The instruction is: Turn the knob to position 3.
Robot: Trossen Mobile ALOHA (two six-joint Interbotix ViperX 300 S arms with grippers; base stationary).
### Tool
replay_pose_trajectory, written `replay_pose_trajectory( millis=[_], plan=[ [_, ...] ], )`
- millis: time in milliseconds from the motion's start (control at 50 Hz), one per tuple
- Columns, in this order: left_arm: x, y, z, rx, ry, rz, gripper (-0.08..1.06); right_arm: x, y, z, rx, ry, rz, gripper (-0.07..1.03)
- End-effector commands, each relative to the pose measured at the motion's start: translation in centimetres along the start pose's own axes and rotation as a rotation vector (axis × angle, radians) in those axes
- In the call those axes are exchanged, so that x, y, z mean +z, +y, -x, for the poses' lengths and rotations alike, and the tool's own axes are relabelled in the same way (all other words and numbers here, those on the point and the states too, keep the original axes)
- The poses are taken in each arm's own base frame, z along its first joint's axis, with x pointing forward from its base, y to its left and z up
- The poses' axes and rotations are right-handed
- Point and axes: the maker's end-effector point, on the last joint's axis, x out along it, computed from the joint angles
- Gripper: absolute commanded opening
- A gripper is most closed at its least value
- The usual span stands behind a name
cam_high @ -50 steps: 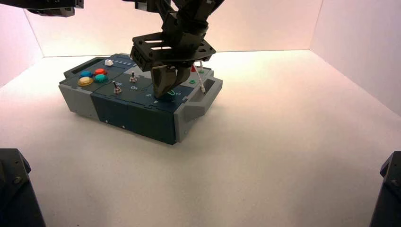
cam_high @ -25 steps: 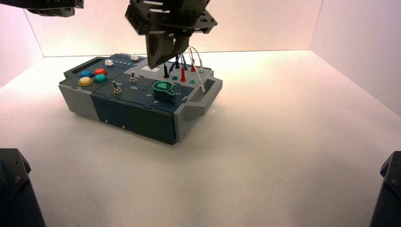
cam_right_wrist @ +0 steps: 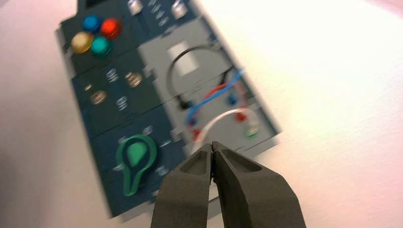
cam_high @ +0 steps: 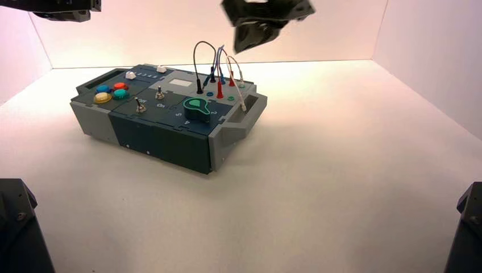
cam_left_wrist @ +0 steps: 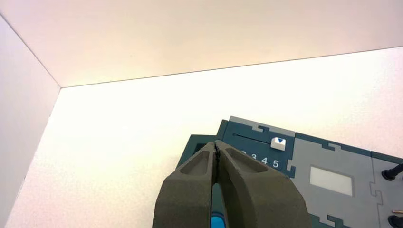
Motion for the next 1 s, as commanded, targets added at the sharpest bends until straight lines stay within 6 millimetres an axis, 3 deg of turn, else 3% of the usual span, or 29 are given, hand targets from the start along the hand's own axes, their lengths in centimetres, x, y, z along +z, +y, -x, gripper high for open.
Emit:
replay_pose_trajectory(
  millis=[20, 220, 400, 1000],
  plan=[
    [1.7, 0.0, -0.1, 0.0, -0.04, -0.006, -0.03, 1.1, -3.4, 1.6, -0.073, -0.107, -0.031, -0.02],
    [1.8, -0.1, -0.2, -0.002, -0.037, -0.006, -0.03, 0.1, -6.0, 1.4, -0.125, -0.12, -0.088, -0.02],
    [1.9, 0.0, -0.2, -0.001, -0.039, -0.005, -0.03, -0.4, -7.1, 1.5, -0.152, -0.151, -0.113, -0.02],
    [1.9, -0.1, -0.2, -0.002, -0.037, -0.003, -0.03, -2.0, -7.8, 0.0, -0.163, -0.1, -0.141, -0.02]
  ],
)
